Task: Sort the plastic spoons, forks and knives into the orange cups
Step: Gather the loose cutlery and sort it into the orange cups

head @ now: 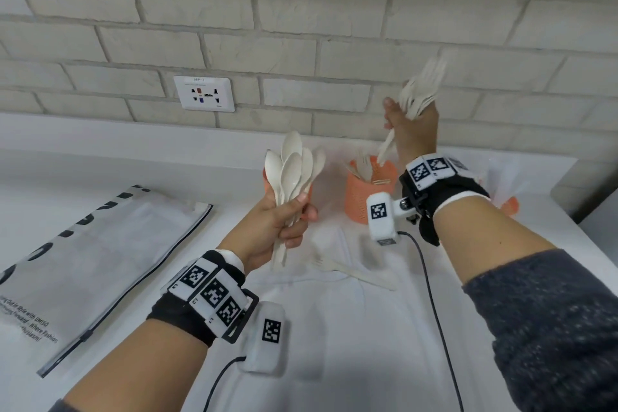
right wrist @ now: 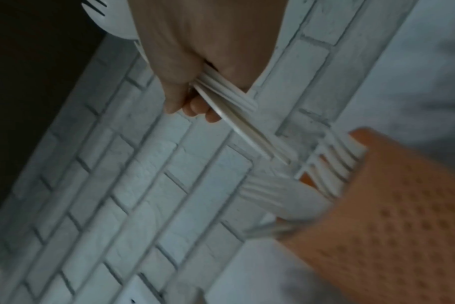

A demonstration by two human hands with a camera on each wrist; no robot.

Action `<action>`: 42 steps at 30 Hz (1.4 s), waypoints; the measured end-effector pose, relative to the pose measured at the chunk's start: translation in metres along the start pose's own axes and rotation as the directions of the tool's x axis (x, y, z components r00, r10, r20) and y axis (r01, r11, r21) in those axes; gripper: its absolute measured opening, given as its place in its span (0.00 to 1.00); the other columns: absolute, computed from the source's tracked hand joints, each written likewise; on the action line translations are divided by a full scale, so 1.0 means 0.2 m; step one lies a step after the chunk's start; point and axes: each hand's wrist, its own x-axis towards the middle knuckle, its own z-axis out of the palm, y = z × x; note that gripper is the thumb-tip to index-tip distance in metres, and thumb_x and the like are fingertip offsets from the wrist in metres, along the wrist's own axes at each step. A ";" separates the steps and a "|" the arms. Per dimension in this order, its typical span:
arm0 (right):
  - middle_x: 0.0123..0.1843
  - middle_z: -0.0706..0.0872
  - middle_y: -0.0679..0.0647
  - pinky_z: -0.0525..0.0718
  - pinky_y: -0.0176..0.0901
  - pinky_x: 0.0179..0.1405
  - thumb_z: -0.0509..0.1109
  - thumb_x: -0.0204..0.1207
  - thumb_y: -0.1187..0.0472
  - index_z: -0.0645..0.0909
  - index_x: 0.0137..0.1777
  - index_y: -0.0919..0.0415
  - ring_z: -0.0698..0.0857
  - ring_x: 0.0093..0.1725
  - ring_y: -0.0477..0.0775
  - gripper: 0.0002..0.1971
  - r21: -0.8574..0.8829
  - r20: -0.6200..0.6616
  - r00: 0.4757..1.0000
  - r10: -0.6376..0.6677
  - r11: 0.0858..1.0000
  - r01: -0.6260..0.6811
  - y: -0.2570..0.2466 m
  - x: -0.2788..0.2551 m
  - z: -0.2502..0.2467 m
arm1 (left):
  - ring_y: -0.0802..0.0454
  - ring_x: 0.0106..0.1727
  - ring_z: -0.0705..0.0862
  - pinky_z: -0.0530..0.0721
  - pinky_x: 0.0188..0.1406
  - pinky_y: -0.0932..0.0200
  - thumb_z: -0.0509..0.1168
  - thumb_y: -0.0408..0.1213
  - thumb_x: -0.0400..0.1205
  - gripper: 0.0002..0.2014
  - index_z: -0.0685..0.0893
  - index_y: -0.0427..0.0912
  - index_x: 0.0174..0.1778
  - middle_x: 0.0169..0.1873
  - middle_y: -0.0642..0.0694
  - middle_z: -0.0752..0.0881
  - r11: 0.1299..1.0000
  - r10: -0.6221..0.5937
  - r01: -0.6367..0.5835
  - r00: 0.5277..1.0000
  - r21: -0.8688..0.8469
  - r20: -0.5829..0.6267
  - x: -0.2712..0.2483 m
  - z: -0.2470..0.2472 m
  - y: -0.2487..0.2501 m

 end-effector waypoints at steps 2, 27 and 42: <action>0.39 0.81 0.48 0.83 0.36 0.41 0.74 0.71 0.69 0.78 0.59 0.66 0.81 0.38 0.45 0.17 -0.134 0.051 0.999 0.016 0.991 -0.009 0.08 -0.01 0.01 | 0.61 0.15 0.64 0.69 0.16 0.68 0.58 0.38 0.80 0.06 0.73 0.41 0.51 0.29 0.48 0.81 1.000 0.009 -0.008 1.000 -0.022 0.024 0.00 -0.02 0.00; 0.51 0.84 0.61 0.86 0.66 0.53 0.78 0.55 0.67 0.71 0.62 0.58 0.86 0.48 0.61 0.34 -0.068 0.269 0.882 0.388 0.921 -0.384 0.00 -0.47 0.31 | 0.56 0.52 0.84 0.83 0.51 0.64 0.77 0.48 0.68 0.23 0.78 0.49 0.56 0.51 0.50 0.86 0.776 -0.024 0.081 0.995 0.625 -0.099 0.08 0.06 0.07; 0.48 0.80 0.52 0.83 0.41 0.51 0.73 0.66 0.75 0.71 0.64 0.63 0.81 0.46 0.48 0.26 0.092 0.084 0.985 0.153 0.983 -0.160 0.19 -0.26 0.56 | 0.54 0.67 0.76 0.73 0.64 0.61 0.82 0.52 0.60 0.62 0.43 0.57 0.81 0.72 0.45 0.74 0.768 0.234 0.132 0.853 0.627 -0.467 0.36 -0.26 -0.11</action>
